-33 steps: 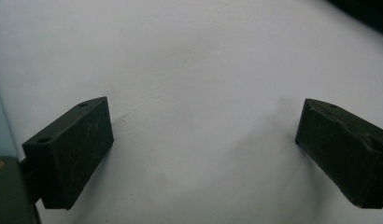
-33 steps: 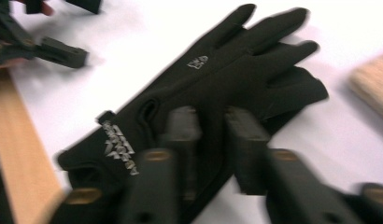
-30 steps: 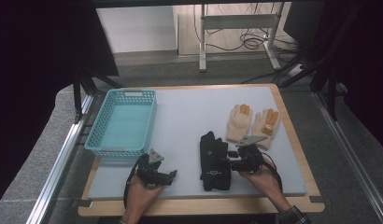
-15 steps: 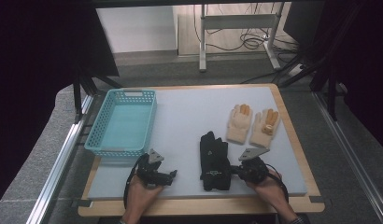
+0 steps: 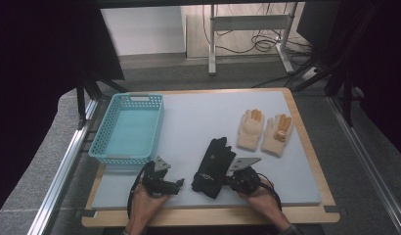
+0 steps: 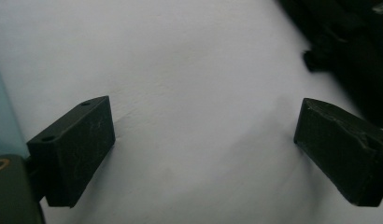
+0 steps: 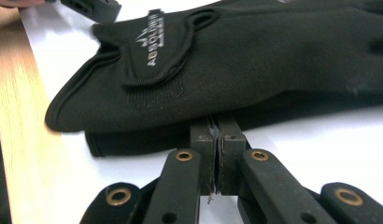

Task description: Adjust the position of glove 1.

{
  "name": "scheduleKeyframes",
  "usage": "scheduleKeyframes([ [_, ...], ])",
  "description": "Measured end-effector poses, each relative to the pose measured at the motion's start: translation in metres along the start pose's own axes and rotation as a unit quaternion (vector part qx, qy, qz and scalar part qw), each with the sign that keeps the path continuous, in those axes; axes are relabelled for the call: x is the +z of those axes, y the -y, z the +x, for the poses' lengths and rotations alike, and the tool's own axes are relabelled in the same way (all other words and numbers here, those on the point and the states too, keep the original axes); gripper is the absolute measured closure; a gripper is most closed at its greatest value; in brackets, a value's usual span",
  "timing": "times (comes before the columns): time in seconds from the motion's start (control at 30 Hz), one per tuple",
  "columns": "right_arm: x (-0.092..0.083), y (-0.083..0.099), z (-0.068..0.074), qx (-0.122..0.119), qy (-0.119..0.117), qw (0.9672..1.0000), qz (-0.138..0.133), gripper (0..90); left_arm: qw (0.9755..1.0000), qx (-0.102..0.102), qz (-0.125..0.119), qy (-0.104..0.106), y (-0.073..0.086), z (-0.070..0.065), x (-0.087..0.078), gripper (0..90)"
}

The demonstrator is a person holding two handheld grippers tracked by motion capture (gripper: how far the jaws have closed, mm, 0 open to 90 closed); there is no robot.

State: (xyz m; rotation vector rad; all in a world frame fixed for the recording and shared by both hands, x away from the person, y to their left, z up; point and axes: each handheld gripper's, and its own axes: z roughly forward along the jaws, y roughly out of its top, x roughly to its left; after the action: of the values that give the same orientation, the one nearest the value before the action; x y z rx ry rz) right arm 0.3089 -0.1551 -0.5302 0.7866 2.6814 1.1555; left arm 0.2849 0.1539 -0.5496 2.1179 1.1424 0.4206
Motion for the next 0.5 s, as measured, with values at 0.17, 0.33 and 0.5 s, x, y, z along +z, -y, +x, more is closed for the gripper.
scheduleKeyframes([
  [0.17, 0.018, -0.014, 0.006, -0.004, -0.001, 1.0000, -0.005, 86.7, 1.0000, -0.006, 0.001, -0.004, 0.004, 0.007, -0.004, 4.8],
  [0.33, 0.031, -0.025, 0.011, -0.012, 0.003, 0.9999, -0.008, 86.4, 1.0000, -0.004, 0.002, -0.001, 0.005, 0.010, -0.004, 3.9],
  [0.5, 0.029, -0.024, 0.012, -0.017, 0.006, 0.9998, -0.004, 83.8, 1.0000, -0.006, 0.004, -0.002, 0.005, 0.010, -0.004, 3.1],
])
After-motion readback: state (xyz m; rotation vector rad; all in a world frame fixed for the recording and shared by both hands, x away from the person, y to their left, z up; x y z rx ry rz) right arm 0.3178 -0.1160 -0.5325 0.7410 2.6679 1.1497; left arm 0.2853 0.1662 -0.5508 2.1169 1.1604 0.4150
